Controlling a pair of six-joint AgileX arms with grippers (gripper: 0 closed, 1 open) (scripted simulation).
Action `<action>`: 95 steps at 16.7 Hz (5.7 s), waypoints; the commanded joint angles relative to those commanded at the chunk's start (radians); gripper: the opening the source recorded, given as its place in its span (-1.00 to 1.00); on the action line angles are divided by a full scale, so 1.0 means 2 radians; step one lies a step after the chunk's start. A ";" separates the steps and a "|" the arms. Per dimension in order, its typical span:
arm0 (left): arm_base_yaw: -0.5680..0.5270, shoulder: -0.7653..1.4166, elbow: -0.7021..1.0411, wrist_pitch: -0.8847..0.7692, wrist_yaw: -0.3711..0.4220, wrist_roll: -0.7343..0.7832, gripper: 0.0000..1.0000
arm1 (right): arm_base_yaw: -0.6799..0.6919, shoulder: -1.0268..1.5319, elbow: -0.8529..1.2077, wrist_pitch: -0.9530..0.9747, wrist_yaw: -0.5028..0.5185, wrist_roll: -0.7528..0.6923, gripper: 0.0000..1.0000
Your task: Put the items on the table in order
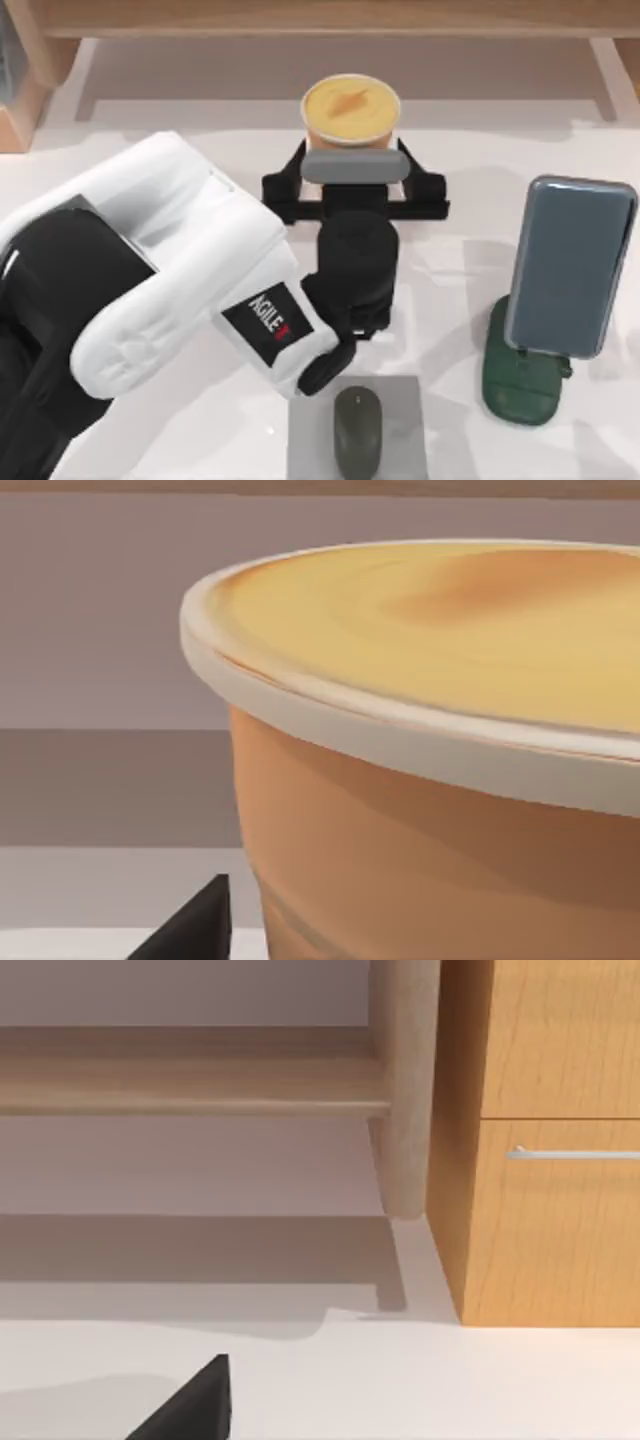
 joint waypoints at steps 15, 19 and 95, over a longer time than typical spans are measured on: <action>0.013 0.011 0.025 -0.015 0.013 0.000 -0.21 | 0.000 0.000 0.000 0.000 0.000 0.000 1.00; 0.013 0.011 0.025 -0.015 0.013 0.000 -0.81 | 0.000 0.000 0.000 0.000 0.000 0.000 1.00; 0.212 -0.153 0.187 -0.339 0.212 0.002 -1.00 | 0.000 0.000 0.000 0.000 0.000 0.000 1.00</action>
